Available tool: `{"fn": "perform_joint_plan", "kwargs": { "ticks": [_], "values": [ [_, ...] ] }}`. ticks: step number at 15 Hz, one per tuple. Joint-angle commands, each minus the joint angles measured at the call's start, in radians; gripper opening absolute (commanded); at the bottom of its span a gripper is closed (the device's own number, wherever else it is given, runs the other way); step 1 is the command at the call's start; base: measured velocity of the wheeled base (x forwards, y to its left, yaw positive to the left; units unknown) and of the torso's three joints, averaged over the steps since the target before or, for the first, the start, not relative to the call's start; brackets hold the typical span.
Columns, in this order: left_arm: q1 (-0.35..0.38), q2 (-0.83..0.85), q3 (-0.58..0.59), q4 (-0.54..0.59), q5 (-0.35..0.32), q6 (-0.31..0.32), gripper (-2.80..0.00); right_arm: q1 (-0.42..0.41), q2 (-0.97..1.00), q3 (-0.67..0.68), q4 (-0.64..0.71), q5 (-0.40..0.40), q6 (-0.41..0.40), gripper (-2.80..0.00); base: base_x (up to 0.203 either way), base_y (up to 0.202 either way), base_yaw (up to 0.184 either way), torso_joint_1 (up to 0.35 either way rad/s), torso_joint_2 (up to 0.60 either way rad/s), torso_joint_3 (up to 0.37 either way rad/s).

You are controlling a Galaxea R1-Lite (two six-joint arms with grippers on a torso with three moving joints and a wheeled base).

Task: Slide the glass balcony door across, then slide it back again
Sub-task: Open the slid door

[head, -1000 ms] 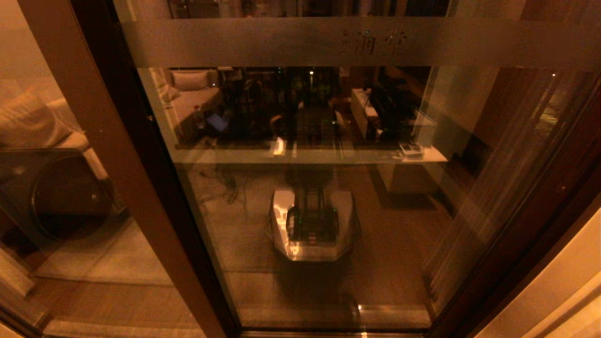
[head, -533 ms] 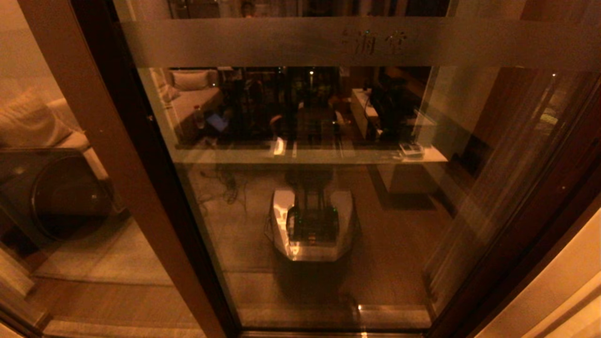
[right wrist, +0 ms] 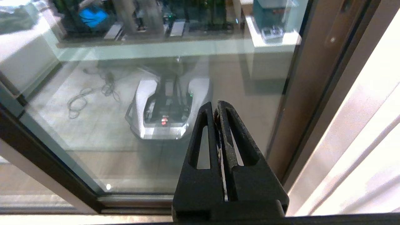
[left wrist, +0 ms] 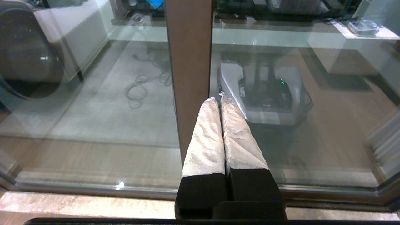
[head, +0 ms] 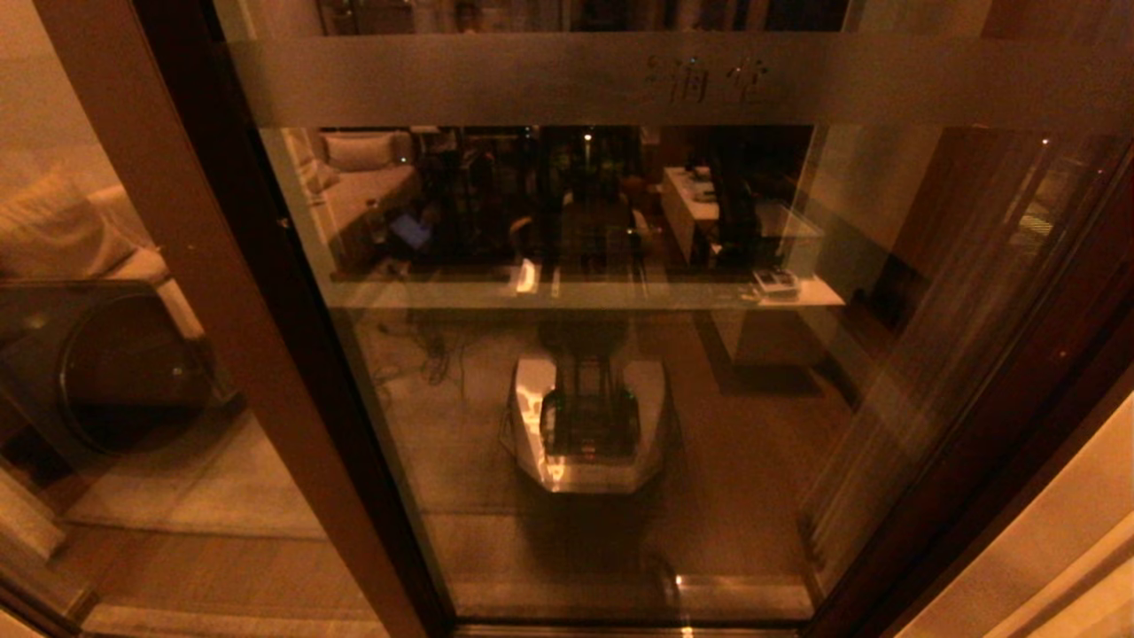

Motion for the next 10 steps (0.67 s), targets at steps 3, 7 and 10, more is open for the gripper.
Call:
{"fn": "perform_joint_plan", "kwargs": {
  "ticks": [3, 7, 10],
  "values": [
    [0.000, 0.001, 0.000, -0.001, 0.000, -0.001, -2.80, -0.002, 0.284, -0.361, 0.228, -0.011, 0.006, -2.80, 0.000, 0.000, 0.000, 0.000, 0.00, 0.000],
    [0.000, 0.001, 0.000, -0.001, 0.000, -0.001, -2.80, -0.075, 0.563, -0.784, 0.639, -0.035, 0.012, -2.80, 0.000, 0.000, 0.000, 0.000, 0.00, 0.000],
    [0.000, 0.001, 0.000, -0.001, 0.000, -0.001, -2.80, -0.183, 0.681, -0.892, 0.809, -0.049, -0.033, -2.80, 0.000, 0.000, 0.000, 0.000, 0.00, 0.000]
  ]
}}
